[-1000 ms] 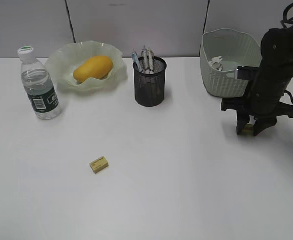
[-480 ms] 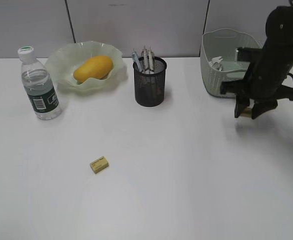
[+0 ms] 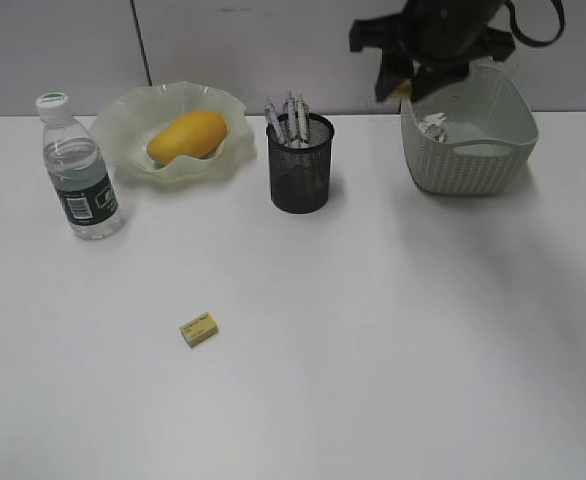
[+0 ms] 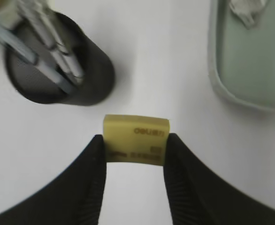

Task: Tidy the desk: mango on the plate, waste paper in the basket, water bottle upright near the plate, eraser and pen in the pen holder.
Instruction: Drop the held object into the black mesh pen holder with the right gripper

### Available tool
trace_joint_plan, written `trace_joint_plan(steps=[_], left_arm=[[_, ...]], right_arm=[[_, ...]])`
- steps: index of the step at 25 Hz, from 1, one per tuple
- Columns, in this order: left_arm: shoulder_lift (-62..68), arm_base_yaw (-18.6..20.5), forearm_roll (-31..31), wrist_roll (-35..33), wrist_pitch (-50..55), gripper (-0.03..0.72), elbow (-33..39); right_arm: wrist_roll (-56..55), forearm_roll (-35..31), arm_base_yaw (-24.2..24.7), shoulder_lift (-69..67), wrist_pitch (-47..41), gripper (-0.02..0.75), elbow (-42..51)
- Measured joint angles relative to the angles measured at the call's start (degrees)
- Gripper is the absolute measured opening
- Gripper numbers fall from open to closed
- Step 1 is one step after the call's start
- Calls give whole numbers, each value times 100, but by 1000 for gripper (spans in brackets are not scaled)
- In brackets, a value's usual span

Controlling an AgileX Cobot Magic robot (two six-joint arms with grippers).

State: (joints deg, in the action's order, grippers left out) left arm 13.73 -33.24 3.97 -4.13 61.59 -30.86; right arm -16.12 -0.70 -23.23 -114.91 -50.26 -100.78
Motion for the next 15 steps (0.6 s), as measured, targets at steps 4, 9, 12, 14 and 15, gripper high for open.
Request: trace_joint_plan(steps=[4,9,12,14,15], left_arm=[[0,0,0,0,0,520,0],[0,0,0,0,0,520,0],[0,0,0,0,0,520,0],[0,0,0,0,0,520,0],[0,0,0,0,0,520,0]], right_arm=[[5,-17,-246,4,170,311,-548],[11,-274,-325,4,581,311,-641],[76,-446,-326,-48,727,309,-648],[165,-615,-326,-170,765,309,-652],[242,-731,-331,-262,782,309,-652]])
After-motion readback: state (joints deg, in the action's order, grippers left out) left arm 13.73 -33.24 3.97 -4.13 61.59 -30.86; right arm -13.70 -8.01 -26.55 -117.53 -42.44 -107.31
